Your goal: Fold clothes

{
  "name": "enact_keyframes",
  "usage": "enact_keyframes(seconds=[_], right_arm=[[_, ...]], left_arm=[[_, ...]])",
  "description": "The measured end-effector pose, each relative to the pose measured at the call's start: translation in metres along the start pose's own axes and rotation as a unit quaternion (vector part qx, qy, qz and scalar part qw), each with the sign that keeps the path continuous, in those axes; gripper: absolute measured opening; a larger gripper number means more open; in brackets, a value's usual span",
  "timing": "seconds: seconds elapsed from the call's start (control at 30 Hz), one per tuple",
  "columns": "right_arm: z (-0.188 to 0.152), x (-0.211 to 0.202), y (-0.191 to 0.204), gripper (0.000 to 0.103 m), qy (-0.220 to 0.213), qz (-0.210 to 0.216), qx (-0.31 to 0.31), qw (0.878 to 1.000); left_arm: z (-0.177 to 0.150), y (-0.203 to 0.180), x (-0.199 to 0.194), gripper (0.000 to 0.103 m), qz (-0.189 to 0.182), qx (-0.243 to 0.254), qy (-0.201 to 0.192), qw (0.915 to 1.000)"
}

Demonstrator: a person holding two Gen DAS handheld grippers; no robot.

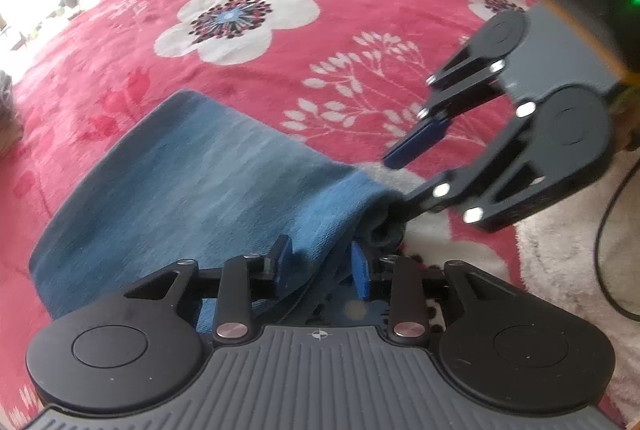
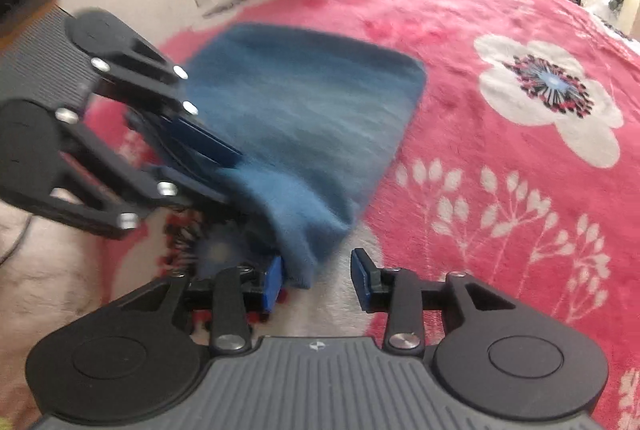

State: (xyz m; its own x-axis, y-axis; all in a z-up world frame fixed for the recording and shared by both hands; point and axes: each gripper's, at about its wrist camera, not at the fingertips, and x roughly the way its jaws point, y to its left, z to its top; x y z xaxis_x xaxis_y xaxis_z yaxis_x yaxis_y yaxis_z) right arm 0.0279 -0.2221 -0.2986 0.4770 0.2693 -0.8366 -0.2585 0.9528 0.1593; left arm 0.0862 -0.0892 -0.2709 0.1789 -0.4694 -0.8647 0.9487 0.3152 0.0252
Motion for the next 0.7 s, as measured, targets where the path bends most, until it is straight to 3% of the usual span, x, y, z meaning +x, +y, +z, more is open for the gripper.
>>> enact_keyframes(seconds=[0.1, 0.37, 0.53, 0.7], right_arm=[[0.004, 0.009, -0.014, 0.023, -0.007, 0.032, 0.073, 0.997], [0.002, 0.015, -0.047, 0.022, -0.015, 0.1, 0.22, 0.97], [0.003, 0.012, -0.047, 0.022, -0.014, 0.098, 0.225, 0.969], [0.007, 0.005, -0.038, 0.024, -0.011, 0.076, 0.201, 0.977]], left_arm=[[0.002, -0.001, 0.003, 0.043, 0.003, -0.004, -0.002, 1.0], [0.006, -0.002, 0.01, 0.047, 0.009, -0.014, -0.008, 0.9998], [0.007, 0.007, 0.011, 0.047, -0.001, -0.067, -0.009, 0.9977], [0.006, 0.002, 0.024, 0.047, 0.04, -0.054, 0.002, 0.9977]])
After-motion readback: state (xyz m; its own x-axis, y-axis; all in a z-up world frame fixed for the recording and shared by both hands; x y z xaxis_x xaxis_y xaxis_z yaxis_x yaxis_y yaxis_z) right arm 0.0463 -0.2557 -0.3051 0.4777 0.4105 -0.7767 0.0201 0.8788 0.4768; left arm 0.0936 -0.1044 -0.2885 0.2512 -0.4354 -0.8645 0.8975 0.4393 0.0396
